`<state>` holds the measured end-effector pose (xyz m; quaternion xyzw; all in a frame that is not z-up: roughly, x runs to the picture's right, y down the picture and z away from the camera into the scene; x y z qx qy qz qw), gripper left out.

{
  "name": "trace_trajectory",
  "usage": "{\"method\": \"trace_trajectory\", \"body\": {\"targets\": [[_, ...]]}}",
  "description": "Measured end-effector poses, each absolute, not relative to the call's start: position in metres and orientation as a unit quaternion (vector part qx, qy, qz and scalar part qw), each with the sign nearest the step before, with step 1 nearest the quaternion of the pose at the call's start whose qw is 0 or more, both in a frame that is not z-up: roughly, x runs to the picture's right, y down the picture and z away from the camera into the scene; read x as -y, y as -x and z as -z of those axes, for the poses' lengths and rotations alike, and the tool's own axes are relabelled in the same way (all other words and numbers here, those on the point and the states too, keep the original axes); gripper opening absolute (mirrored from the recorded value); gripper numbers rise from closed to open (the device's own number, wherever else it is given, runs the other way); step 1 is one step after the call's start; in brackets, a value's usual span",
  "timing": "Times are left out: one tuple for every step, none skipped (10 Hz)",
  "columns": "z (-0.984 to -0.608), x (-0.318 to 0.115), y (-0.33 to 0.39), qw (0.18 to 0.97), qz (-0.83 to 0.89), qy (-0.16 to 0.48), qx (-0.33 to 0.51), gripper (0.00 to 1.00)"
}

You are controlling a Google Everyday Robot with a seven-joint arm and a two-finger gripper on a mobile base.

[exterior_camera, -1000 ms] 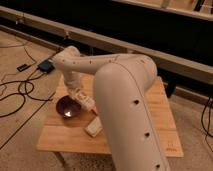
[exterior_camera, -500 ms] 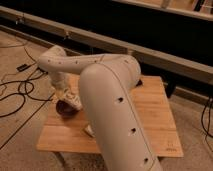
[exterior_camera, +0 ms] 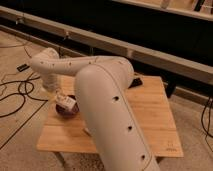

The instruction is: Place the bottle in the ceramic bowl

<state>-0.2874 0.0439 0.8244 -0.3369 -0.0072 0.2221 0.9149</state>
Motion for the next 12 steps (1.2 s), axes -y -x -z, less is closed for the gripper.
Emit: {"method": "trace_trajectory", "body": {"targets": [[-0.826, -0.044, 0.286, 0.914, -0.224, 0.338, 0.022, 0.00], [-0.829, -0.045, 0.282, 0.913, -0.225, 0.338, 0.033, 0.00], [-0.832, -0.047, 0.276, 0.912, -0.227, 0.339, 0.046, 0.05], [-0.835, -0.049, 0.272, 0.911, -0.228, 0.340, 0.054, 0.13], [-0.837, -0.052, 0.267, 0.909, -0.231, 0.342, 0.063, 0.22], [-0.840, -0.054, 0.264, 0.907, -0.233, 0.344, 0.068, 0.30], [-0.843, -0.056, 0.260, 0.905, -0.236, 0.346, 0.080, 0.44], [-0.844, -0.058, 0.260, 0.903, -0.238, 0.346, 0.087, 0.55], [-0.845, -0.059, 0.259, 0.902, -0.239, 0.347, 0.092, 0.63], [-0.846, -0.060, 0.256, 0.901, -0.242, 0.347, 0.098, 0.74], [-0.847, -0.061, 0.255, 0.900, -0.243, 0.347, 0.101, 0.79], [-0.847, -0.062, 0.254, 0.900, -0.243, 0.347, 0.105, 0.80]]}}
